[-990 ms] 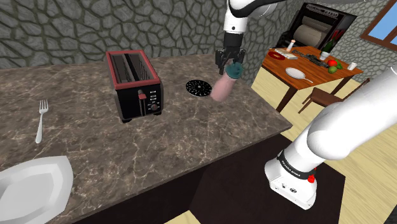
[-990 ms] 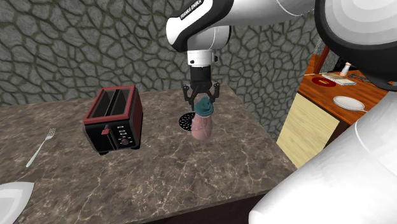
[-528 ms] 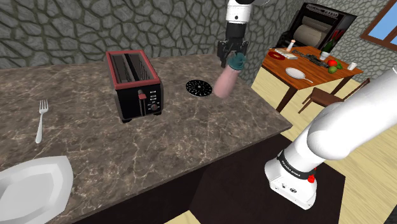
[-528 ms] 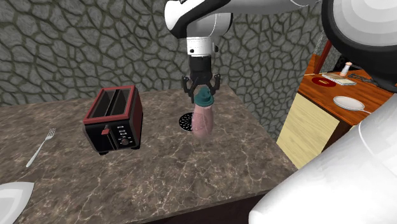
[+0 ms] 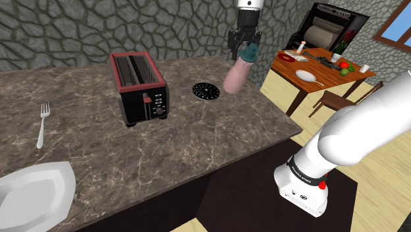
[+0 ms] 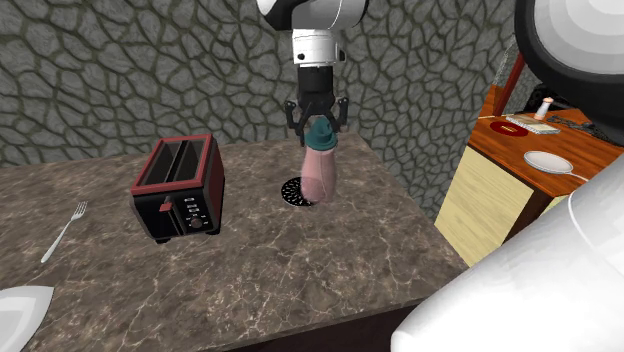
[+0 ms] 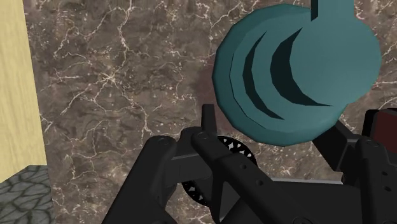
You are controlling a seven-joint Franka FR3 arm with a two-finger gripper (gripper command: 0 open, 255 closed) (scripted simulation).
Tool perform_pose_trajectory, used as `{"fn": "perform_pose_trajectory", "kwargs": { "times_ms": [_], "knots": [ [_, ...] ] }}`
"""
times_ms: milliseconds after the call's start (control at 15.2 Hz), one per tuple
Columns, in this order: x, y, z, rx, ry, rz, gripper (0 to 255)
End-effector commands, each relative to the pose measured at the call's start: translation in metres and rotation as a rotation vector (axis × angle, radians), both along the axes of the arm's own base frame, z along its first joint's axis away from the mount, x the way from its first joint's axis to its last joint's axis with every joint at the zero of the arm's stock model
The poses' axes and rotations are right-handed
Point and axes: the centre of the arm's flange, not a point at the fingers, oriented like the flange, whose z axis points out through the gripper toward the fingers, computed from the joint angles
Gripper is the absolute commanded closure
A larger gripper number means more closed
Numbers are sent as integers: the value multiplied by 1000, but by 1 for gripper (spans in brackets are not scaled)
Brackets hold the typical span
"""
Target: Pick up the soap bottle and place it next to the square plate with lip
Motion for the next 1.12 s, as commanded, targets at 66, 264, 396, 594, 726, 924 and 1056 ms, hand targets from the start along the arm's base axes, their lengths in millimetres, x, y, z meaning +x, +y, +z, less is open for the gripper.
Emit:
{"fn": "perform_pose_trajectory", "kwargs": {
  "times_ms": [66,264,396,594,726,924,1056],
  "knots": [
    [0,0,16,0,0,0,255],
    [0,0,32,0,0,0,255],
    [0,0,42,0,0,0,255],
    [0,0,58,0,0,0,255],
    [0,0,69,0,0,0,255],
    [0,0,84,0,0,0,255],
    [0,0,95,0,0,0,255]
  ]
}}
